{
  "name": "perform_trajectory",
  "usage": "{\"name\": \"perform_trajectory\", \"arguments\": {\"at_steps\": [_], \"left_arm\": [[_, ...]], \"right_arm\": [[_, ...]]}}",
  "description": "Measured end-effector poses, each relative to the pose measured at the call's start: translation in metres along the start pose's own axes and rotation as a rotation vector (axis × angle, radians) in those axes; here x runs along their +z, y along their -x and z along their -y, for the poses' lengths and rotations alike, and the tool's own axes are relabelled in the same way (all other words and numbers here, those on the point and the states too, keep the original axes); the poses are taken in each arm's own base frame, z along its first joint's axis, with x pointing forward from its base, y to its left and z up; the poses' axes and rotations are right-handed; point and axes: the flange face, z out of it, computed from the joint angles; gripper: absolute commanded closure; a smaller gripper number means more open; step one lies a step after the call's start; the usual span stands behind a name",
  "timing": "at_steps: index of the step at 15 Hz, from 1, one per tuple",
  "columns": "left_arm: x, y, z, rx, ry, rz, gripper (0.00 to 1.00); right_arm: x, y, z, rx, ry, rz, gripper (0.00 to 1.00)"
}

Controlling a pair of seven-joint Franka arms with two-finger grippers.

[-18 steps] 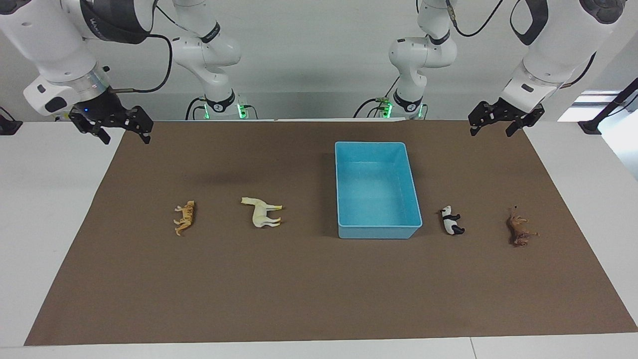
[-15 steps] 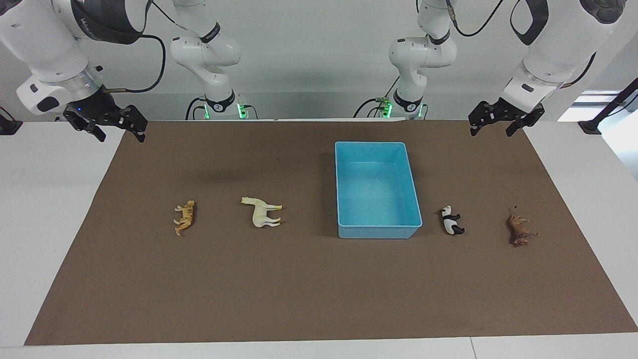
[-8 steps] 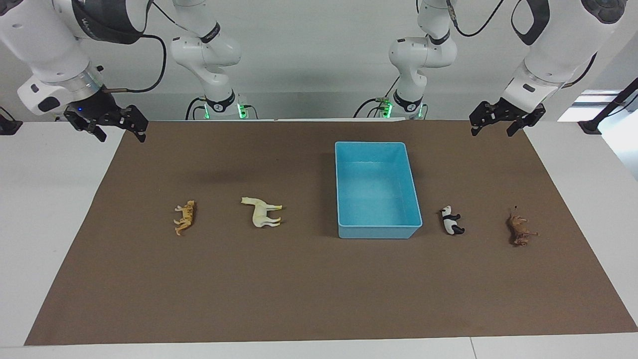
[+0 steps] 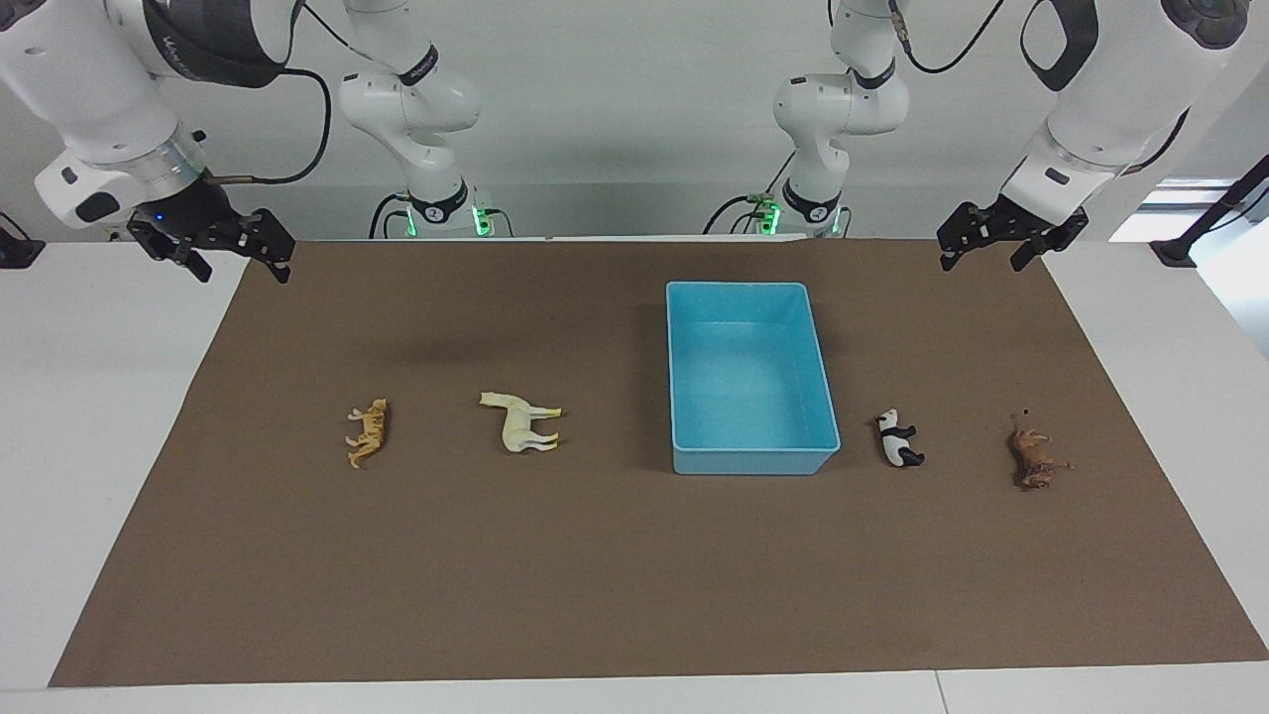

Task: Put all toys into storage box

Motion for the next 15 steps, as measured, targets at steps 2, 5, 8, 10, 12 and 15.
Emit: {"name": "perform_trajectory", "arguments": {"at_steps": [2, 5, 8, 10, 12, 15], "left_arm": [[0.027, -0.006, 0.001, -0.036, 0.001, -0.022, 0.00], [0.087, -0.030, -0.003, -0.067, -0.002, -0.032, 0.00], [0.156, -0.048, -0.005, -0.092, -0.004, -0.057, 0.00], [0.189, -0.046, -0.006, -0.126, 0.002, -0.097, 0.00], [0.205, -0.041, -0.008, -0.141, 0.003, -0.103, 0.00], [0.217, -0.042, -0.024, -0.169, 0.007, -0.095, 0.00]], "right_arm": [[0.008, 0.004, 0.017, -0.004, -0.001, -0.003, 0.00], [0.016, 0.009, 0.025, -0.004, -0.002, 0.010, 0.00], [0.036, 0.008, 0.024, -0.001, -0.003, 0.013, 0.00], [0.054, 0.005, 0.023, 0.000, -0.002, 0.017, 0.00], [0.077, -0.002, 0.022, 0.002, 0.000, 0.014, 0.00], [0.116, -0.015, 0.022, 0.026, 0.007, -0.007, 0.00]]}}
